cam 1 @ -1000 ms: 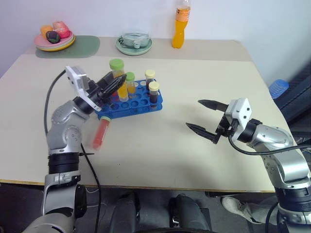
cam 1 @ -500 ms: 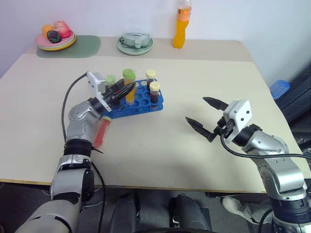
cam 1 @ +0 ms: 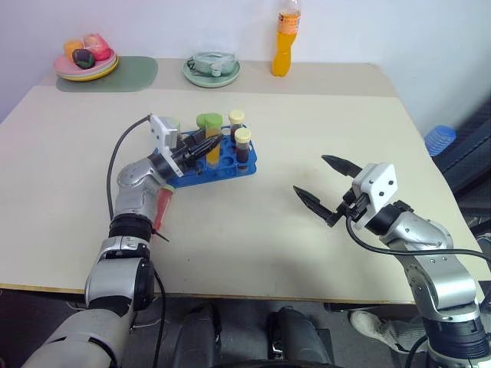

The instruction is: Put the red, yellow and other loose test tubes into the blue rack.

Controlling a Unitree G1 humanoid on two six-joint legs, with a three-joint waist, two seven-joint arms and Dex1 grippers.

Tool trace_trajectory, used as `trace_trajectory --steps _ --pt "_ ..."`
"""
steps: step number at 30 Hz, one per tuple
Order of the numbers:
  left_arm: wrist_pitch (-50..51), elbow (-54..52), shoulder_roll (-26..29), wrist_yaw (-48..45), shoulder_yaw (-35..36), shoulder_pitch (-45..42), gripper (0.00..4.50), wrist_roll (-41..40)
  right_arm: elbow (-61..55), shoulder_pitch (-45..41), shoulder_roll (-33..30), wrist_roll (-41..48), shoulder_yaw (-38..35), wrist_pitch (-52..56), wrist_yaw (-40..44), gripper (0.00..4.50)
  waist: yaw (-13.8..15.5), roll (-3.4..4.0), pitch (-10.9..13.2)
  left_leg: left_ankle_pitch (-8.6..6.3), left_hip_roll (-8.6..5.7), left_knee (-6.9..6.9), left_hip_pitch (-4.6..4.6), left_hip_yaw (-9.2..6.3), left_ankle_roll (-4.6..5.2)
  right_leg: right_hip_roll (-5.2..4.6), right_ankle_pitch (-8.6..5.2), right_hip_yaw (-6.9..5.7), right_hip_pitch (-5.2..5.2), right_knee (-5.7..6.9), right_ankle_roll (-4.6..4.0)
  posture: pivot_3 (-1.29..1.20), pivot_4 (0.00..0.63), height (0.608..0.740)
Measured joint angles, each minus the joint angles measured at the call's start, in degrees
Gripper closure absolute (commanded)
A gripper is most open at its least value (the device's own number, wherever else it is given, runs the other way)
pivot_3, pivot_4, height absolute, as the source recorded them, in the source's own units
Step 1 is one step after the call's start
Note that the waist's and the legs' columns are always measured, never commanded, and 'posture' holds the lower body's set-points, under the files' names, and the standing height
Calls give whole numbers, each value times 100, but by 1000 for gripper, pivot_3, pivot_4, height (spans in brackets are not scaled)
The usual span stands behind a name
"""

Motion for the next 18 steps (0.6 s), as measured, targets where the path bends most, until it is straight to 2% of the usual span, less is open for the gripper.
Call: trace_trajectory --steps 11,18 --pt "290 -373 35 -214 1 284 3641 -47 38 -50 2 -8 12 -72 20 0 -14 0 0 0 0 -1 0 -1 0 0 -1 0 0 0 1 0 150 740" --pt "315 -761 10 -112 -112 650 180 30 69 -168 -1 2 13 -27 64 0 -56 0 0 0 0 -1 0 -2 0 -1 -1 0 0 1 1 0 150 740"
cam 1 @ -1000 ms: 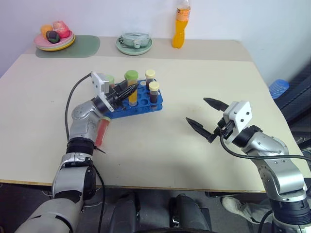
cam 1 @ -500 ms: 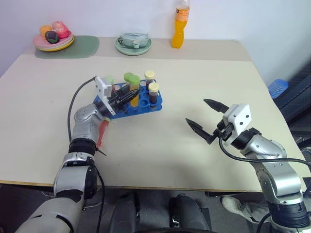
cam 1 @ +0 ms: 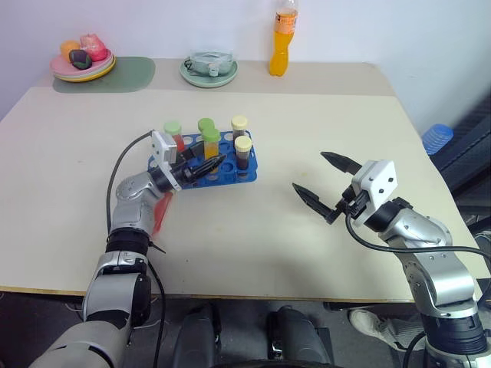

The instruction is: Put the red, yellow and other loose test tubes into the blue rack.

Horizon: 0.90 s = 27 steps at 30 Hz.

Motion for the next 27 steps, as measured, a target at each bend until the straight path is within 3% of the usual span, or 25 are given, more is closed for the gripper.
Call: trace_trajectory --steps 7,13,18,22,25,27 --pt "271 -1428 200 311 -66 667 79 -63 -1 -9 -70 115 -5 139 129 0 -49 1 0 0 3 0 2 -2 0 1 0 1 0 4 0 0 150 740" --pt "1731 -3080 925 967 202 1146 79 -546 21 -138 -296 305 -11 302 444 0 -33 1 0 0 3 0 1 -6 0 -1 0 2 3 3 0 0 150 740" --pt "3883 -4664 1388 2480 686 1566 79 -1115 250 -354 -438 437 -22 367 729 0 -51 1 0 0 5 -3 5 -19 0 -2 0 5 4 5 0 0 150 740" --pt "6802 -5928 1601 4127 1167 1759 79 -1689 456 -486 -449 453 1 374 942 0 -45 0 1 0 4 -2 4 -27 0 -4 0 7 4 6 0 0 150 740" --pt "9180 -6535 1589 4905 1751 1343 79 -2061 591 -526 -436 456 41 368 1092 0 -33 -1 1 1 2 -2 5 -28 -2 -2 -1 5 4 7 1 0 150 740" --pt "9818 -6480 1934 5305 1850 1269 79 -2558 637 -524 -427 454 101 360 1175 0 -45 -1 1 1 3 -3 6 -28 -2 -3 -1 9 3 8 0 0 150 740"
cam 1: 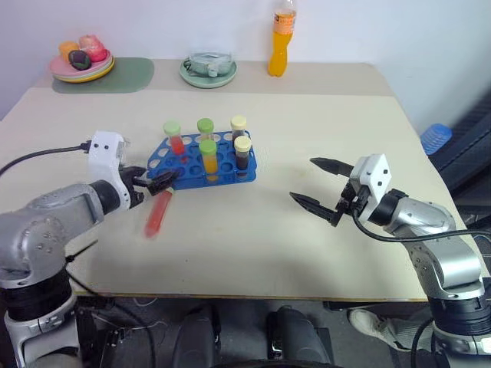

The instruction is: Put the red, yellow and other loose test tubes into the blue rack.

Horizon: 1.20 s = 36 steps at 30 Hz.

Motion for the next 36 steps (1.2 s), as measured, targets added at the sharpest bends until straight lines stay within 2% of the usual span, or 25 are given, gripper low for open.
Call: trace_trajectory --steps 3,7,15,22,25,36 --pt "198 646 925 696 -206 28 79 -1290 99 28 26 -4 66 -43 96 0 -23 0 0 3 1 -4 5 -2 -5 -2 0 3 -1 5 -1 0 150 740" --pt "199 1601 1377 1984 -689 -407 79 -2715 133 59 43 -5 105 -93 166 0 31 -1 0 1 -4 -3 4 -4 -1 -10 0 2 5 -1 -1 0 150 740" --pt "198 3704 1392 4494 -2153 -1910 79 -4384 176 226 47 -8 102 -139 170 0 2 -2 1 1 -6 -1 4 -3 -2 -5 0 3 3 2 -1 0 150 740" --pt "-451 4586 1420 6214 -3367 -2270 79 -6299 -2 301 45 -6 75 -96 9 0 18 -2 1 2 -6 1 3 -4 -4 -8 0 7 2 2 -1 0 150 740" --pt "-603 4783 1316 6590 -3566 -2425 79 -6522 -60 323 44 -6 71 -82 -49 0 22 -2 1 2 -9 1 3 -2 -3 -6 0 6 3 0 -1 0 150 740" --pt "-782 5387 682 7578 -3591 -2644 79 -6542 -201 388 36 0 58 -25 -212 0 19 -2 1 2 -10 1 3 -1 -4 -4 0 5 3 0 0 0 150 740"
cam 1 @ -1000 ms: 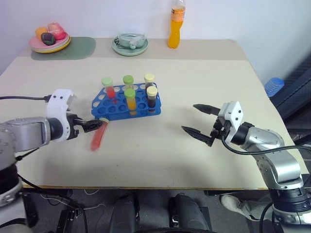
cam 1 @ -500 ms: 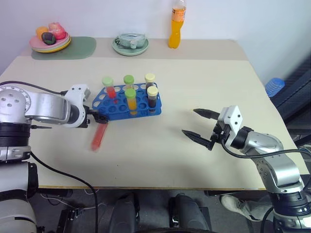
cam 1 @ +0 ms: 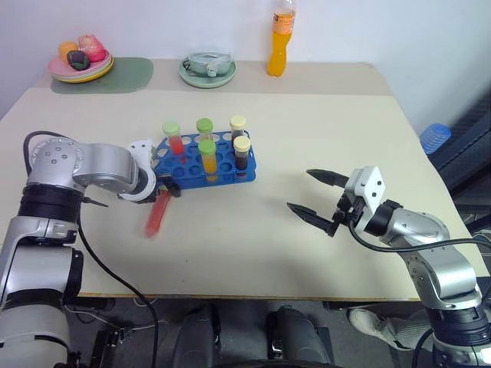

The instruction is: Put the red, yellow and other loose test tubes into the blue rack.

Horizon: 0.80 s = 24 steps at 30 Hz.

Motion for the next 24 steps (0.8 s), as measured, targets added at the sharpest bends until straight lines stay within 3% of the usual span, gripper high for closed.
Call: trace_trajectory --steps 2,5,9,11,17,21,24 --pt "-2 37 -56 112 18 -2 79 -3 -55 21 -2 4 -16 30 -11 0 -2 0 0 1 1 0 0 0 -1 1 0 0 0 1 0 0 150 740" --pt "-9 81 -114 282 52 -8 911 -16 -61 35 -3 4 -23 47 -20 0 -3 0 0 1 0 0 1 0 -1 1 0 0 0 0 0 0 150 740" --pt "5 123 -126 398 65 -6 2961 -6 -62 62 -3 4 -25 52 -21 0 15 0 0 1 -2 0 0 0 -1 0 0 0 2 -1 0 0 150 740" --pt "7 134 -152 428 108 -4 3709 -13 -62 83 -3 4 -26 52 -21 0 16 0 0 1 -2 0 1 0 -1 0 0 0 3 -2 0 0 150 740" --pt "166 66 -48 234 140 73 3729 -16 -61 89 -3 4 -28 51 -17 0 -7 0 0 1 -1 0 1 1 -1 1 0 0 2 -1 0 0 150 740" --pt "402 -625 499 -980 397 691 3729 -13 -19 48 0 -2 -22 44 4 0 -40 1 0 2 1 -4 1 2 -4 3 0 1 -5 3 0 0 150 740" --pt "189 -2030 990 -2014 1012 1538 3729 54 146 -133 11 -4 12 -7 82 0 -27 0 1 3 2 -5 -2 4 -5 3 0 4 -8 2 0 0 150 740"
